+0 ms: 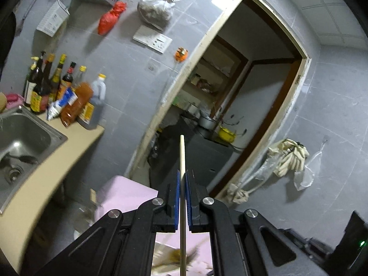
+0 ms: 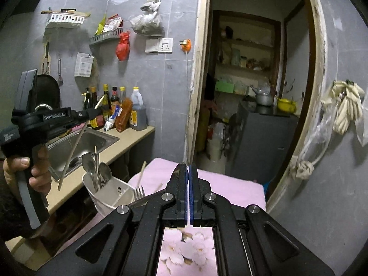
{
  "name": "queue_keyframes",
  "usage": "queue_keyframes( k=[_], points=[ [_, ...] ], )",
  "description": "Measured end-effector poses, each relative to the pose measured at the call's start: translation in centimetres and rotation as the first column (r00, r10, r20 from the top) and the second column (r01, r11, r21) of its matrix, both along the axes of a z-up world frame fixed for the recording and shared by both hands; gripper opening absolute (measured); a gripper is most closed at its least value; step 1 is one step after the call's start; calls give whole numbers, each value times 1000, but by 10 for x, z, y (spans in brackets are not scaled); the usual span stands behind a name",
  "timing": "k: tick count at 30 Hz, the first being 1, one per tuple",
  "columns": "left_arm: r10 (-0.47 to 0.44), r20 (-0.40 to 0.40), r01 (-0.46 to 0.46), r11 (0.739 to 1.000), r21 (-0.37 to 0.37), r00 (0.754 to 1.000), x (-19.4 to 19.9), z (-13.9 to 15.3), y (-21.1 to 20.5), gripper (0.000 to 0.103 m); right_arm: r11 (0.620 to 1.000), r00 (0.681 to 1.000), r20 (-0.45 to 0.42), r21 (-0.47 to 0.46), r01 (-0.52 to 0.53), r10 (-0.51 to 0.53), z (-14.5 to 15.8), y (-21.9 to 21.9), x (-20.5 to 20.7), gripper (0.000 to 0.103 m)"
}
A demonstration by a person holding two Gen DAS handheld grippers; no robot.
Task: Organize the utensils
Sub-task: 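Lift the chopstick and spoon and carry both toward the white caddy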
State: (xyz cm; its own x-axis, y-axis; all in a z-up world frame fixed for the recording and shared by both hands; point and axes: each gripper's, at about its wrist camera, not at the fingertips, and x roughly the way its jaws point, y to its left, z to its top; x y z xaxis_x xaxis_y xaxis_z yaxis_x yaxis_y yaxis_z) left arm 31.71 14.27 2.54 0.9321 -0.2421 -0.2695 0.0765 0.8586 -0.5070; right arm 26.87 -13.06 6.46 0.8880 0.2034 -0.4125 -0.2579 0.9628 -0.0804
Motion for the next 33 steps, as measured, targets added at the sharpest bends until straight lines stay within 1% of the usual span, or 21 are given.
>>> queue_keyframes(
  k=[4, 7, 14, 16, 19, 22, 25, 29, 33],
  points=[
    [18, 29, -18, 1000, 10, 999, 10, -5, 22, 5, 1000, 1000, -1, -28, -1, 1, 4, 21, 10, 1],
    [33, 28, -33, 999, 9, 999, 22, -11, 34, 5, 999, 1000, -7, -50, -5, 5, 3, 34, 16, 1],
    [70, 5, -69, 998, -9, 998, 46, -35, 50, 5, 990, 1000, -8, -140, -9, 8, -10, 66, 33, 1],
    [72, -8, -72, 997, -5, 997, 52, -42, 51, 5, 985, 1000, -15, -174, -15, 12, -16, 75, 38, 1],
    [68, -24, -68, 998, 14, 997, 59, -51, 50, 5, 980, 999, -30, -197, -22, 17, -21, 86, 44, 1],
    [59, -38, -58, 998, 25, 998, 63, -57, 50, 5, 977, 999, -50, -212, -27, 17, -29, 96, 51, 1],
    [51, -49, -51, 999, 0, 998, 65, -62, 54, 5, 972, 997, -70, -232, -36, 20, -37, 105, 56, 1],
    [63, -43, -64, 998, -23, 997, 64, -66, 58, 5, 973, 995, -95, -224, -48, 27, -44, 112, 58, 1],
    [89, -30, -90, 996, -17, 996, 66, -67, 60, 5, 974, 994, -102, -220, -50, 28, -49, 114, 58, 1]
  ],
)
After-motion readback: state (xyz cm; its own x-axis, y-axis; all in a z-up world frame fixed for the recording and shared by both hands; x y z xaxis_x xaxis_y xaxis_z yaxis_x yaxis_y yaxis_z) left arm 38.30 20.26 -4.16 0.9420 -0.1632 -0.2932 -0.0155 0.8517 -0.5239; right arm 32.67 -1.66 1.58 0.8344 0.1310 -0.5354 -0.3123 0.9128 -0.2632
